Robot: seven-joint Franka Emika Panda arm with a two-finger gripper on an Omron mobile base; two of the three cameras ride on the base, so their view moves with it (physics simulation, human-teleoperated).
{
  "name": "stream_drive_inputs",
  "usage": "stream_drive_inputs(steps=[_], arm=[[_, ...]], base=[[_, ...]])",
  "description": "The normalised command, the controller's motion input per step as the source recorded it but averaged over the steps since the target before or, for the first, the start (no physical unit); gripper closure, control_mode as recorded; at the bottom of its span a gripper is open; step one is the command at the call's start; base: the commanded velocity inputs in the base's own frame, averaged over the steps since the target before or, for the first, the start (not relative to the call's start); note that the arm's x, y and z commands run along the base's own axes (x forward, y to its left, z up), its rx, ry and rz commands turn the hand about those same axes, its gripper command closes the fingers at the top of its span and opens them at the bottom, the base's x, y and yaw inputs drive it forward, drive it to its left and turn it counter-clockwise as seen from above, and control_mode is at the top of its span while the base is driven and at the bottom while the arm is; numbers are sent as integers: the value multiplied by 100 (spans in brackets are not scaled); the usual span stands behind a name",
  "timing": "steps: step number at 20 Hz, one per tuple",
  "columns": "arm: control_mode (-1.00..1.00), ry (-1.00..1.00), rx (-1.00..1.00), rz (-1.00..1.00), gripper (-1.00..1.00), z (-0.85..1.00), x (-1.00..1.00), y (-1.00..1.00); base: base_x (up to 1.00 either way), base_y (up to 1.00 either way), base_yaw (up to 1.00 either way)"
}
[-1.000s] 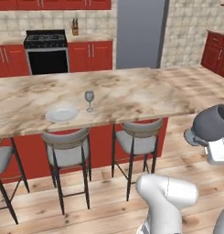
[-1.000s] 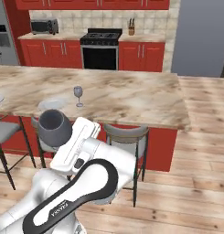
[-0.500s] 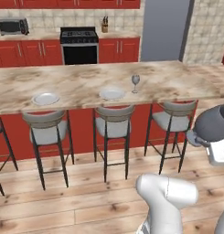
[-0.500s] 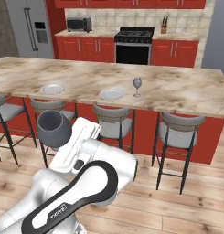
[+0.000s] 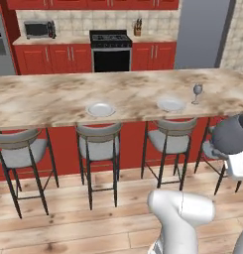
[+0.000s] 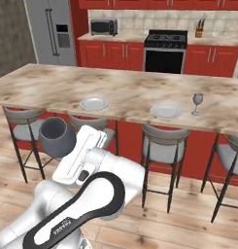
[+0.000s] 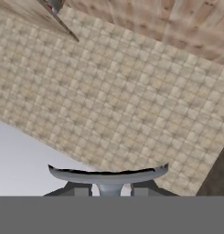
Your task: Retrieve the wine glasses from the counter and place one next to each plate.
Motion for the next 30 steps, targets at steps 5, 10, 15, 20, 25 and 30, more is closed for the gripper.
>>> stream_drive_inputs(steps=[5, 10, 15, 20, 25, 30], arm=[[100, 0, 0, 0, 100, 0, 0, 0], [100, 0, 0, 0, 100, 0, 0, 0], [100, 0, 0, 0, 100, 0, 0, 0], [100, 0, 0, 0, 100, 0, 0, 0], [100, 0, 0, 0, 100, 0, 0, 0], [100, 0, 0, 0, 100, 0, 0, 0]], base=[[100, 81, 0], [100, 15, 0], [78, -10, 0], [16, -28, -8], [-5, -13, -5], [20, -1, 1]])
